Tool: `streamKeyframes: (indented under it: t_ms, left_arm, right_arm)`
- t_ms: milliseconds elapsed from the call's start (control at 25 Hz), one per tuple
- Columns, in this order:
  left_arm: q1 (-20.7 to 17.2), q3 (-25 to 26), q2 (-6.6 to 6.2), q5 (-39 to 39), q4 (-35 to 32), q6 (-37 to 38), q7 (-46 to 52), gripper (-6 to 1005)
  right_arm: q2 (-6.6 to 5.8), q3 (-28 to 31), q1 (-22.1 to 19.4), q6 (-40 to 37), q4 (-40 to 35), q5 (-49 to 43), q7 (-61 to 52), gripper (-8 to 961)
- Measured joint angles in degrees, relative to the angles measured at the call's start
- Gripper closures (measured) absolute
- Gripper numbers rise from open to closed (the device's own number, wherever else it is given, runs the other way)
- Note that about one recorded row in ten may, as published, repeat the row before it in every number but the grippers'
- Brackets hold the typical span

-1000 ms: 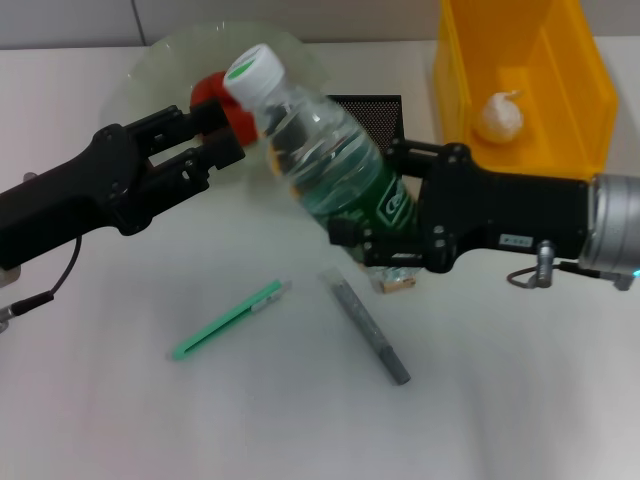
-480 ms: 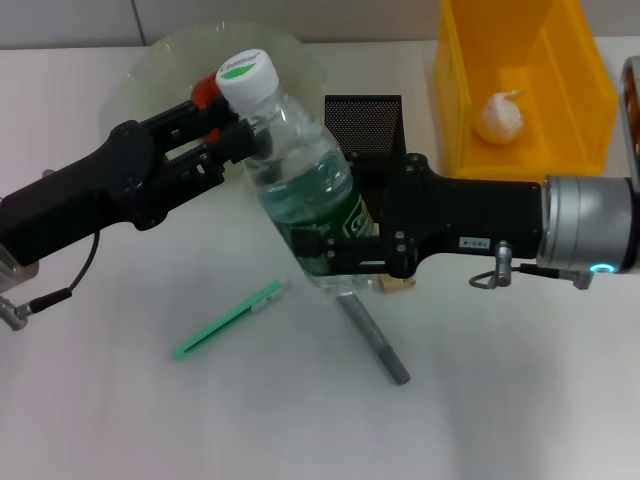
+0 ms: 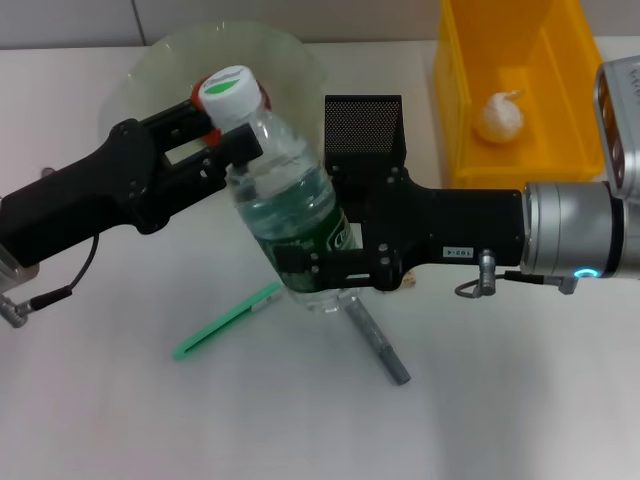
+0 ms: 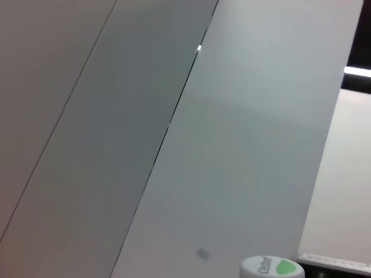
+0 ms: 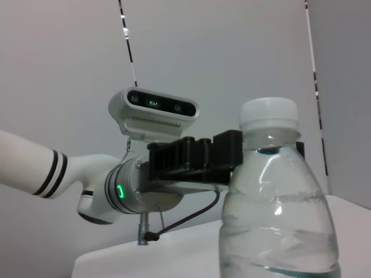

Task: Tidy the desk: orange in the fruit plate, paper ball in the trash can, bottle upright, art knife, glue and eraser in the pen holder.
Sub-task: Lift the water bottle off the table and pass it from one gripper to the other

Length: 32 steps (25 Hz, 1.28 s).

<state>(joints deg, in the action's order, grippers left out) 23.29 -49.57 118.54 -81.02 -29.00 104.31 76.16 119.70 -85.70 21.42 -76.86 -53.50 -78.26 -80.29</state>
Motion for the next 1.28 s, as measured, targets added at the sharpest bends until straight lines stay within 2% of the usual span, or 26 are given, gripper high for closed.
streamKeyframes:
  t_ms: [160,1280]
  left_arm:
    - [0.1,-0.4,-0.26,-0.5,-0.1,0.1,-2.5,467]
    - [1.4,-2.6,-0.50,-0.8,-0.6,-0.4,-2.3,466]
  right_arm:
    - [-0.01,-0.4,0.3,0.1,0.2,0.0,-0.3,194]
    - [-0.08,-1.2,2.1,0.1,1.5,-0.2,-0.8,203]
